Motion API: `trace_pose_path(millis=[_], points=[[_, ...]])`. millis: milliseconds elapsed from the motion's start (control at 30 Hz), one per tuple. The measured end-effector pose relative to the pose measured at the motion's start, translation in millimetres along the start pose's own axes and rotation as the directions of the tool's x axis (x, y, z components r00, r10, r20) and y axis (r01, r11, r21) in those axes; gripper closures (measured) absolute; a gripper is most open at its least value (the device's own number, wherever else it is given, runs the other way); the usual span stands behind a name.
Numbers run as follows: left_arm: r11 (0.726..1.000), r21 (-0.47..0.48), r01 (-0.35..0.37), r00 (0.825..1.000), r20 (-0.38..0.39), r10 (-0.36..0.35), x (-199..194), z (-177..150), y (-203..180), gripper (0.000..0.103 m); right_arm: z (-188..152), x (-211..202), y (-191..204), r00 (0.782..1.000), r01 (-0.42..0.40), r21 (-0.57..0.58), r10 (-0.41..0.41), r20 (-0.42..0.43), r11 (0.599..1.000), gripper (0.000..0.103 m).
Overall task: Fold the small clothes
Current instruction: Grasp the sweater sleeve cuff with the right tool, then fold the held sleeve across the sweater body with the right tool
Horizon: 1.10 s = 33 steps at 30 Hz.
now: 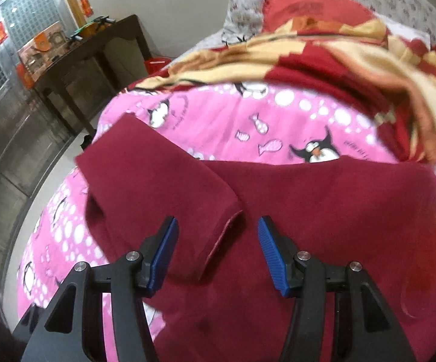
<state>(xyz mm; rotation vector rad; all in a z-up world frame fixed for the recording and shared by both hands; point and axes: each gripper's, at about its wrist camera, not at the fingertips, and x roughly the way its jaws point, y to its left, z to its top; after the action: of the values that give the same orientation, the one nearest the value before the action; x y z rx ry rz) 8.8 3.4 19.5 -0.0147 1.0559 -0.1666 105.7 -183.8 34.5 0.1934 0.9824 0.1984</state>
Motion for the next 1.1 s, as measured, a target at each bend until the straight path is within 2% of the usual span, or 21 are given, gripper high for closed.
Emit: trace_pose_path(millis=[33, 133, 233, 367, 533, 667, 800, 900, 967, 1033, 1100], points=[[1.000, -0.002, 0.000, 1.000, -0.002, 0.000, 1, 1, 0, 0.001, 1, 5, 0, 1.000, -0.001, 0.004, 0.001, 0.002, 1.000, 0.039], [1.000, -0.007, -0.009, 1.000, -0.006, 0.009, 4, 2, 3, 0.001, 2, 14, 7, 1.000, 0.012, -0.018, -0.011, 0.018, 1.000, 0.068], [1.000, -0.006, -0.013, 1.000, -0.002, 0.013, 3, 4, 4, 0.001, 3, 15, 6, 1.000, 0.023, -0.004, -0.023, 0.021, 1.000, 0.083], [1.000, 0.001, -0.031, 0.999, 0.026, 0.031, -4, 4, 5, 0.001, 3, -23, -1, 0.995, -0.052, 0.032, 0.049, 0.083, 0.998, 0.085], [0.999, 0.007, -0.037, 0.998, 0.046, 0.037, -15, 4, 6, 0.001, -3, -100, -16, 0.974, -0.135, 0.040, 0.126, 0.188, 0.990, 0.085], [0.999, 0.019, -0.050, 0.996, 0.072, 0.048, -26, 3, 6, 0.001, -19, -167, -40, 0.956, -0.164, 0.048, 0.147, 0.254, 0.985, 0.085], [0.998, 0.028, -0.054, 0.995, 0.084, 0.051, -33, 3, 4, 0.001, -49, -225, -77, 0.949, -0.120, 0.100, 0.085, 0.305, 0.988, 0.085], [0.998, 0.036, -0.056, 0.994, 0.094, 0.052, -39, 2, 0, 0.001, -74, -251, -115, 0.955, -0.037, 0.182, -0.019, 0.296, 0.983, 0.085], [0.998, 0.043, -0.053, 0.994, 0.102, 0.048, -42, 1, -5, 0.001, -89, -254, -146, 0.961, 0.039, 0.263, -0.109, 0.254, 0.964, 0.085], [0.997, 0.055, -0.051, 0.993, 0.108, 0.045, -44, 3, -12, 0.001, -103, -241, -178, 0.969, 0.112, 0.346, -0.180, 0.170, 0.932, 0.085], [0.996, 0.075, -0.047, 0.992, 0.118, 0.038, -49, 4, -23, 0.001, -116, -227, -200, 0.973, 0.151, 0.404, -0.208, 0.100, 0.902, 0.085]])
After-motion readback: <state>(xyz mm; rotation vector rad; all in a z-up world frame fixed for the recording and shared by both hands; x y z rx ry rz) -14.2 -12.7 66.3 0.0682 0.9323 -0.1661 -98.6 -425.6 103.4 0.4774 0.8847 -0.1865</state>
